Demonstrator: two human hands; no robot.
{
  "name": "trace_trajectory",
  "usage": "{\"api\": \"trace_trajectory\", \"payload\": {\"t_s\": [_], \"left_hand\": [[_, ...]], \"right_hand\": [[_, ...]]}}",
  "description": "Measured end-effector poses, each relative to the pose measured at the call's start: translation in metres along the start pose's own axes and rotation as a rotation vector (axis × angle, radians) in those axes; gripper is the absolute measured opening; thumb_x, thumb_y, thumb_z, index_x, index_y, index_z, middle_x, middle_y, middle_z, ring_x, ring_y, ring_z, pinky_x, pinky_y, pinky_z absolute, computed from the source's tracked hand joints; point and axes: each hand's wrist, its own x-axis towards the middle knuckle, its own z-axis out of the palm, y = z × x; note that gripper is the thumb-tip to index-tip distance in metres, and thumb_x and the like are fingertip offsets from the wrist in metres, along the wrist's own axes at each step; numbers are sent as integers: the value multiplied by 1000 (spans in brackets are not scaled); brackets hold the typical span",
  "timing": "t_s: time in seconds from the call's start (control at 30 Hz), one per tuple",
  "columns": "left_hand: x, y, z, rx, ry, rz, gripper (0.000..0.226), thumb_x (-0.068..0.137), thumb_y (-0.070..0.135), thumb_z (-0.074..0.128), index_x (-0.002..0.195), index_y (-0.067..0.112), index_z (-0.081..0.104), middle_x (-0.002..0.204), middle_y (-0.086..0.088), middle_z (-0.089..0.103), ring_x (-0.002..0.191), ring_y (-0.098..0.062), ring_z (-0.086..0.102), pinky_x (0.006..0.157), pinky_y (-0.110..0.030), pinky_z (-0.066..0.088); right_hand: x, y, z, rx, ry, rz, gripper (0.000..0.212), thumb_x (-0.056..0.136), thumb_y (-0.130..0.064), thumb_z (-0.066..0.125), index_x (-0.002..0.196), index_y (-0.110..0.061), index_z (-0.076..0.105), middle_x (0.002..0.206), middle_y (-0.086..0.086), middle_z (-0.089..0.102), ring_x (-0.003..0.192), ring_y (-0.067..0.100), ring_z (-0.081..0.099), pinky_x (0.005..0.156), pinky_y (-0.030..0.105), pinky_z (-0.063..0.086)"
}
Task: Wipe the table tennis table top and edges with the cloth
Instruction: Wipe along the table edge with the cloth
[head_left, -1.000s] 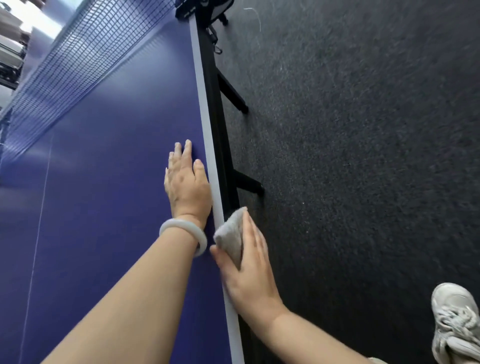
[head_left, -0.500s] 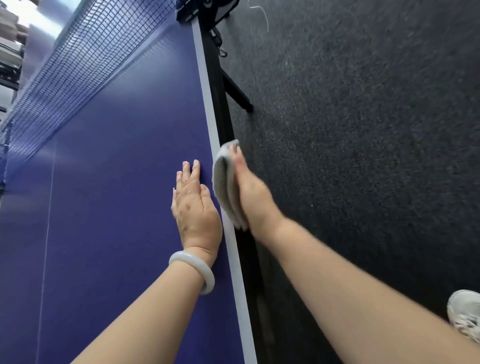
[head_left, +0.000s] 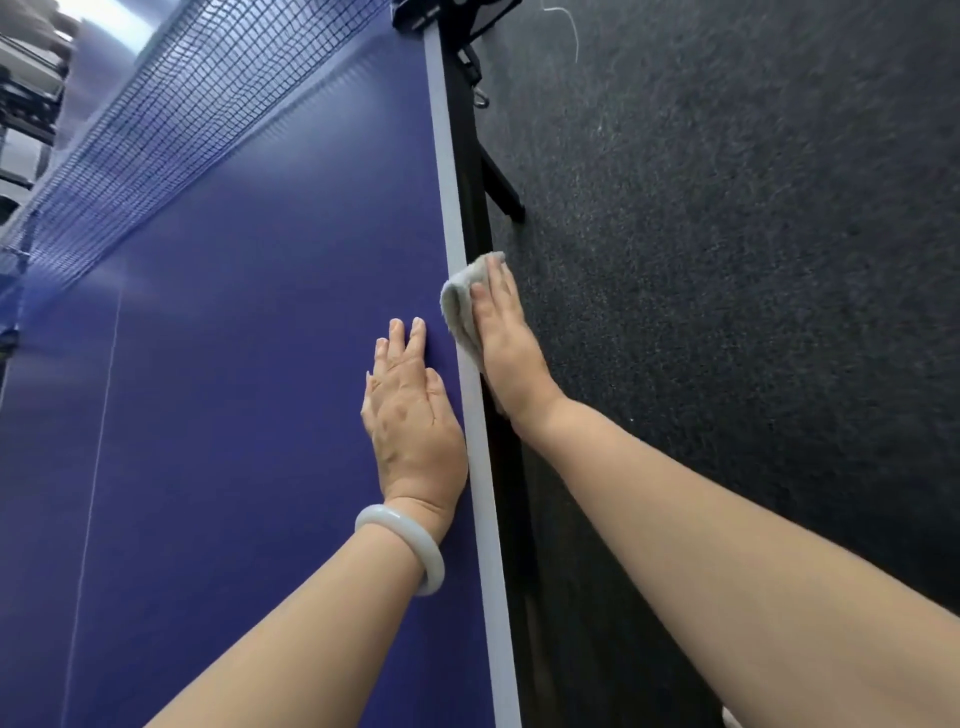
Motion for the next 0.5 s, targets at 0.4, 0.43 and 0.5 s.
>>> {"api": "trace_trajectory", "payload": {"t_s": [0.4, 0.43, 0.5], "left_hand": [[2, 0, 1, 98, -35, -25, 51, 104, 13, 33, 154, 21, 31, 163, 3, 19, 152, -14, 10, 124, -37, 5], [2, 0, 1, 103, -43, -19, 52, 103, 15, 32, 155, 21, 29, 164, 3, 18, 152, -14, 9, 124, -37, 5], [1, 2, 0, 115, -62, -12, 53, 103, 19, 27, 156, 22, 26, 164, 4, 15, 152, -12, 5, 125, -39, 4]], "right_hand": [[-81, 26, 4, -47, 1, 13, 51, 108, -25, 29, 156, -23, 13, 166, -11, 7, 151, -4, 4, 124, 21, 3], [-52, 16, 8, -72, 45, 19, 51, 109, -20, 29, 157, -15, 14, 167, -5, 9, 152, 0, 6, 125, 24, 4], [1, -1, 11, -99, 107, 34, 52, 110, -23, 30, 158, -11, 17, 167, 0, 15, 152, 7, 12, 125, 25, 9]]}}
